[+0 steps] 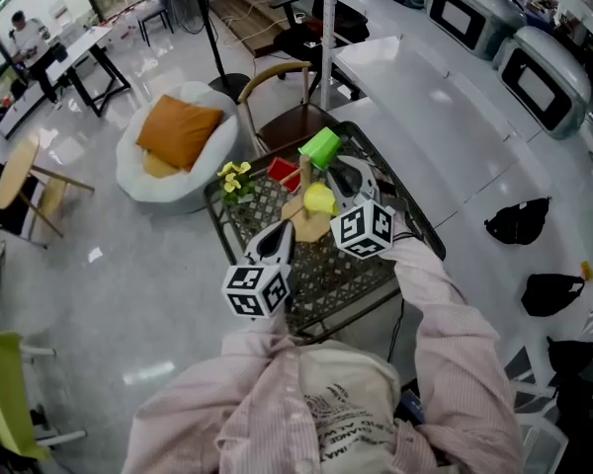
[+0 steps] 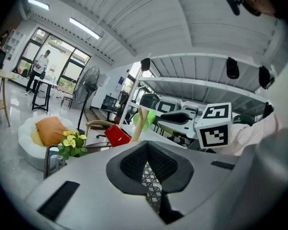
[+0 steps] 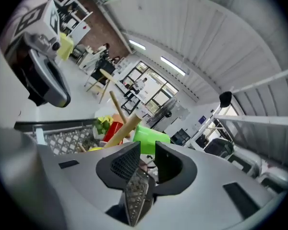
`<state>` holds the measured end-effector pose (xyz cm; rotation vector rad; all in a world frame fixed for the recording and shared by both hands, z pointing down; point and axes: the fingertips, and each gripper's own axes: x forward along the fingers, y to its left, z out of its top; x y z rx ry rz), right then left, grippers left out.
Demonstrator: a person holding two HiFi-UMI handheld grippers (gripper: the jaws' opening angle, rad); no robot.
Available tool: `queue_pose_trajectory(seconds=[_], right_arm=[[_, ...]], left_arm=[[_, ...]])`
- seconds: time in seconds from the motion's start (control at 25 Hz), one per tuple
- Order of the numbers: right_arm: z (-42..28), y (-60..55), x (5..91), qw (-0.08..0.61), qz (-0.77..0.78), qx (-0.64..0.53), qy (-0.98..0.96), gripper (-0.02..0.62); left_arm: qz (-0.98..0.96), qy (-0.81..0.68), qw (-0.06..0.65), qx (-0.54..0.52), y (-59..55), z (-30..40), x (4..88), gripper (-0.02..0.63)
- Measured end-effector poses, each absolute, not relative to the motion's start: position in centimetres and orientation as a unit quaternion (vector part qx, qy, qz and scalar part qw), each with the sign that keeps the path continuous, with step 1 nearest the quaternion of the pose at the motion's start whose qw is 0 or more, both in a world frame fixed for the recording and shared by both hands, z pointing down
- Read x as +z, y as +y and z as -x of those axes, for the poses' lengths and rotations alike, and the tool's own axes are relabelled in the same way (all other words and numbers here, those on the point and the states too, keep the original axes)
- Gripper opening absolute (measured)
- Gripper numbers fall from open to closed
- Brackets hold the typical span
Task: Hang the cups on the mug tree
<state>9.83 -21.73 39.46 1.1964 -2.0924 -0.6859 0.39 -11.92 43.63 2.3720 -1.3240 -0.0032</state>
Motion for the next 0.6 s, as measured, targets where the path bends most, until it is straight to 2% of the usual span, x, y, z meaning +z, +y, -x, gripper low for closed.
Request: queue_pose_trajectory(seconds=[0.24, 0.6], right_arm=[[-10.9, -20.2, 39.9, 0.243, -0.498, -0.144, -0.82, 0.025], [-9.5, -17.2, 41.1, 0.141, -0.476, 0.004, -0.868, 0.001]], left_arm=[[-0.865, -0.464, 0.19, 0.004, -11.6, -0.2, 43.0, -0.002], [-0.875, -0.456, 0.162, 0.011, -11.0, 1.0, 42.2, -0.002]])
